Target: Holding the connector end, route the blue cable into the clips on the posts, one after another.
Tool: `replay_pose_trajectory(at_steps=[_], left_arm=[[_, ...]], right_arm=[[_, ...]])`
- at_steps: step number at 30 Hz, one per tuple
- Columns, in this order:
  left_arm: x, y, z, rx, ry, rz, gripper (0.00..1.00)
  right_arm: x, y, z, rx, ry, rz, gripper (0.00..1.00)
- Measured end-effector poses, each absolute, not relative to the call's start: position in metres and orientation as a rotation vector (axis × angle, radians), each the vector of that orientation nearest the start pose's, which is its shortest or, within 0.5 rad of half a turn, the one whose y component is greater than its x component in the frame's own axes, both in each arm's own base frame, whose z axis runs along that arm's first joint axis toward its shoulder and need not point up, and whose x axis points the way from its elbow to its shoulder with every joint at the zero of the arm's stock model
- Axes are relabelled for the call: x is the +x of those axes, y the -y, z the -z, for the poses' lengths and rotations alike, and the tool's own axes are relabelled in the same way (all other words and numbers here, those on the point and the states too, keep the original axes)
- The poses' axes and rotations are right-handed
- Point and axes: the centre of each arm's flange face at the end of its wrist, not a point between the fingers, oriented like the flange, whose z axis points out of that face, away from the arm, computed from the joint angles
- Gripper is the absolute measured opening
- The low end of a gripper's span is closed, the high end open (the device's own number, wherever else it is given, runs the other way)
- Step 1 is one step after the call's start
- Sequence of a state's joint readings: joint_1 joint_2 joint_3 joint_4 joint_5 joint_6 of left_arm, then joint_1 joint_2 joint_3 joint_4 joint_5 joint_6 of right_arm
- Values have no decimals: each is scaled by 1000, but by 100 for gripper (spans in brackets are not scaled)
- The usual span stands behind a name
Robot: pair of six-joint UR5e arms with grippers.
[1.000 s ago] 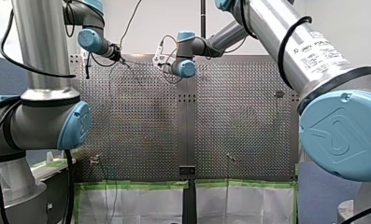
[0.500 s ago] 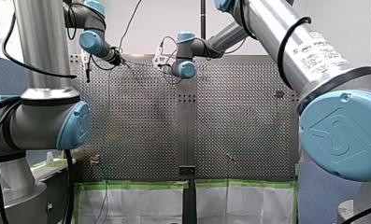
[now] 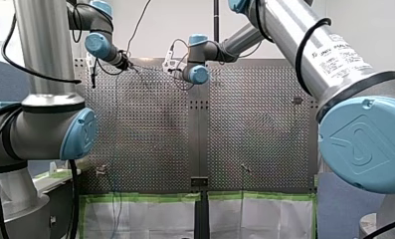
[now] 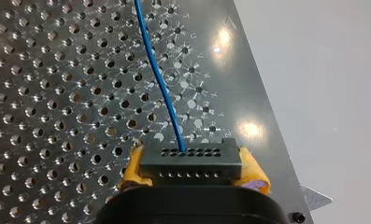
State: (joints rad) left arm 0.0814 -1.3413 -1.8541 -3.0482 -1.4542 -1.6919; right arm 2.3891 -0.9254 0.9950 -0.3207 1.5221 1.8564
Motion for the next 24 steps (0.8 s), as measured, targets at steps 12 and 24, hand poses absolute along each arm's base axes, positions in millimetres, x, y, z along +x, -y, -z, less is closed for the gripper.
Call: replay_pose_trajectory(at_steps=[12, 24], left_arm=[[408, 114, -460, -60, -1532, 123, 100], [407, 121, -459, -41, -1533, 139, 100]], right_arm=[[656, 424, -402, -1914, -1014, 2721, 0], [655, 425, -400, -1920, -1017, 2716, 0]])
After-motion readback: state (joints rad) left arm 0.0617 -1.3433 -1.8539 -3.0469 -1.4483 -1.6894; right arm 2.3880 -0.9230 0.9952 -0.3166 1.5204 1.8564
